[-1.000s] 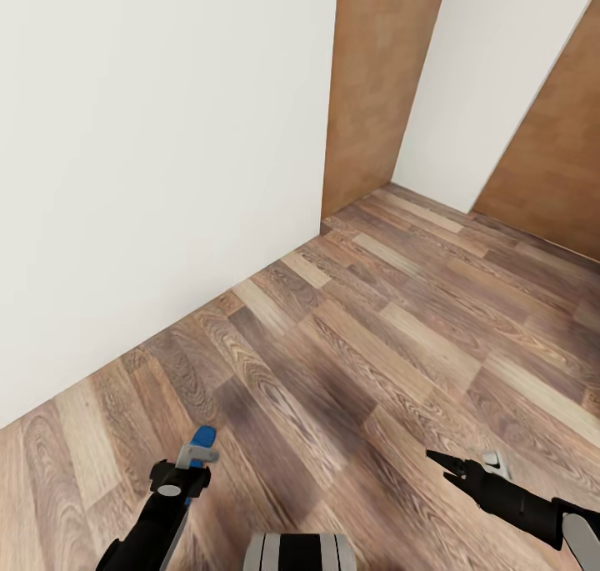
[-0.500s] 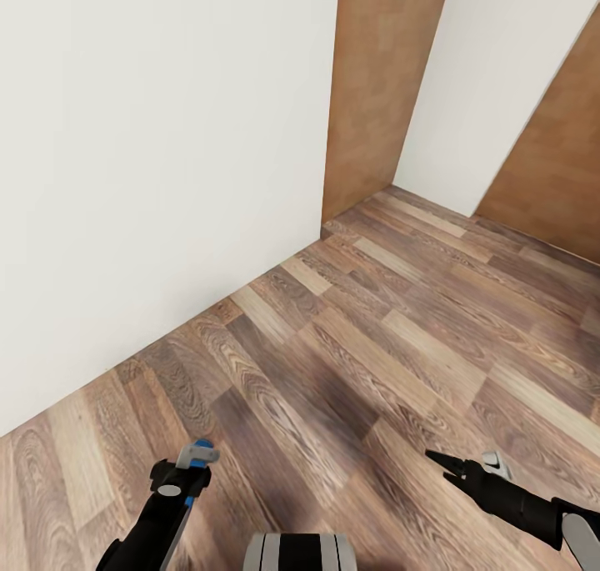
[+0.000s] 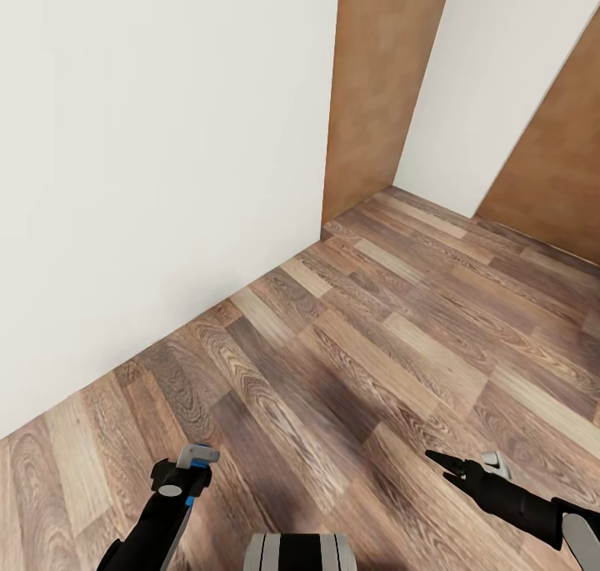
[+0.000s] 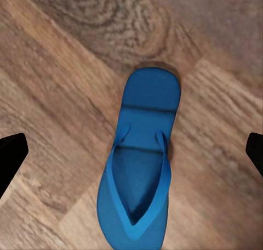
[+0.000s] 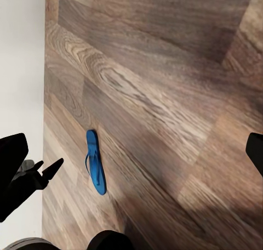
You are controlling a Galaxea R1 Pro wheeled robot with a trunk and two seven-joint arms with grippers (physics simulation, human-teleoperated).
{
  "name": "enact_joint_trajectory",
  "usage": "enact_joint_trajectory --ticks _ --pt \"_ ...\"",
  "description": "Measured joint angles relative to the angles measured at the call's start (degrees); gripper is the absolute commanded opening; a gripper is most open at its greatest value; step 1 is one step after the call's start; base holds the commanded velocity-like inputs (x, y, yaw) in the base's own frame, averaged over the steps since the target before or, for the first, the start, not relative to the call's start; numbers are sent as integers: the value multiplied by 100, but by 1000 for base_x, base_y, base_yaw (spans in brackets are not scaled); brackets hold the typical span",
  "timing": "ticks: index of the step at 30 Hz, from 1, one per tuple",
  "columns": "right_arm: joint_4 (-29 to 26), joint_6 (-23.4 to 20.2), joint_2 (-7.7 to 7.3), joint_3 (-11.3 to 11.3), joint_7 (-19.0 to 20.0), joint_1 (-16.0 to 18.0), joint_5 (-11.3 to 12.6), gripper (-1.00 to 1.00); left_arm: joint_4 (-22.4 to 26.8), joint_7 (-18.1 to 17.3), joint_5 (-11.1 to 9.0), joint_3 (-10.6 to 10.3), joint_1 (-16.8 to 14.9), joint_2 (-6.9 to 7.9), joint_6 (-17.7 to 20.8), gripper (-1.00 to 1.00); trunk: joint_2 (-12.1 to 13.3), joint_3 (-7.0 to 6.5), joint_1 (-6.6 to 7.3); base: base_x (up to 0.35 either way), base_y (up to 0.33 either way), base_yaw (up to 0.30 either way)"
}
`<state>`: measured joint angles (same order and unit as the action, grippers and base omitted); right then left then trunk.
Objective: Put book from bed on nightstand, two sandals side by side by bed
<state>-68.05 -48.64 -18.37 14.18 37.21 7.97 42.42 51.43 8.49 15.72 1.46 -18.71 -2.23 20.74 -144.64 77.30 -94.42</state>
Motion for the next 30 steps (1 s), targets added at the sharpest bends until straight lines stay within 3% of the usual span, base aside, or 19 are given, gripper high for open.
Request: enact_joint_trajectory --ticks 2,30 --pt "1 1 0 2 0 0 0 100 0 1 0 -3 0 -2 0 100 0 0 0 2 0 0" --pt "-12 -11 -17 -9 140 0 18 100 -1 2 -1 -7 0 -17 -1 100 -37 620 -72 0 0 0"
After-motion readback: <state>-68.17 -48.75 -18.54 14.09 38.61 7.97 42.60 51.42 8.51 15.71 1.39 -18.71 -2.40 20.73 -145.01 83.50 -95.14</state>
